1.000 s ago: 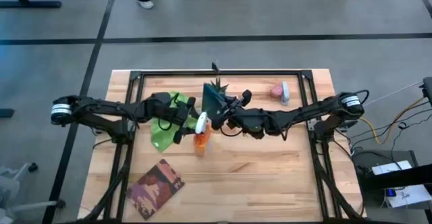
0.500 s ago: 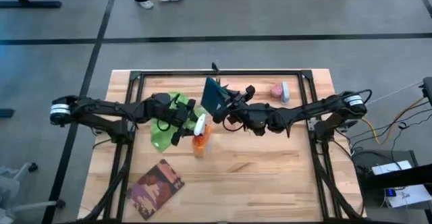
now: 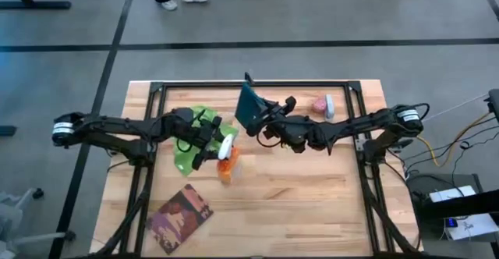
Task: Apply microfiber cloth
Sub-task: Spray the front and back of the tablet with the spray bottle
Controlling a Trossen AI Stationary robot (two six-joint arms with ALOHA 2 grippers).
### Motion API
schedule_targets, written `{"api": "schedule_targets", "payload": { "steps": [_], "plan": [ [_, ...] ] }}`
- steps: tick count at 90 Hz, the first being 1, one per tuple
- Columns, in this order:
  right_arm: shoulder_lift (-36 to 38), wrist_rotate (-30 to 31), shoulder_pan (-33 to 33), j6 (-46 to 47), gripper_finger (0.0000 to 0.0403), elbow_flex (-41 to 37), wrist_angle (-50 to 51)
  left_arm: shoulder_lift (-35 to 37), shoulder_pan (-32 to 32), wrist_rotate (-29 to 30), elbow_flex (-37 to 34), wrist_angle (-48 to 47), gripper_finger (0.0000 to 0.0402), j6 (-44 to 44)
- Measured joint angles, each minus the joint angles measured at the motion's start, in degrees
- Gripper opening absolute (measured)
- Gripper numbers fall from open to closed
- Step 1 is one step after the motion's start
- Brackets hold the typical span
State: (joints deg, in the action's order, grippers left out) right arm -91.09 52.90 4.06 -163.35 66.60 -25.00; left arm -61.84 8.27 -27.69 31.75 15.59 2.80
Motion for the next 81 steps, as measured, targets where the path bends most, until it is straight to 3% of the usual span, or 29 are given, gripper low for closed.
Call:
{"api": "schedule_targets", "payload": {
  "steps": [20,41,49,71,81],
  "plan": [
    [0.35,-0.02,-0.09,-2.81,0.0013,-0.36,-6.01,-0.63,0.0,0.14,-0.07,1.14,0.0255,-0.58],
    [0.68,-0.35,0.04,-3.3,0.0013,-0.34,-6.7,-1.01,0.0,0.14,-0.07,1.53,0.0262,-0.78],
    [0.68,-0.35,0.04,-3.3,0.0013,-0.34,-7.03,-1.1,0.0,0.12,-0.07,1.53,0.0243,-0.75],
    [0.68,-0.85,0.04,-4.3,0.0013,-0.34,-8.91,-1.05,0.0,0.2,-0.06,1.76,0.0146,-0.5],
    [0.68,-0.87,0.04,-4.34,0.0013,-0.34,-8.76,-1.05,0.0,0.21,-0.04,1.75,0.0143,-0.49]
  ]
}}
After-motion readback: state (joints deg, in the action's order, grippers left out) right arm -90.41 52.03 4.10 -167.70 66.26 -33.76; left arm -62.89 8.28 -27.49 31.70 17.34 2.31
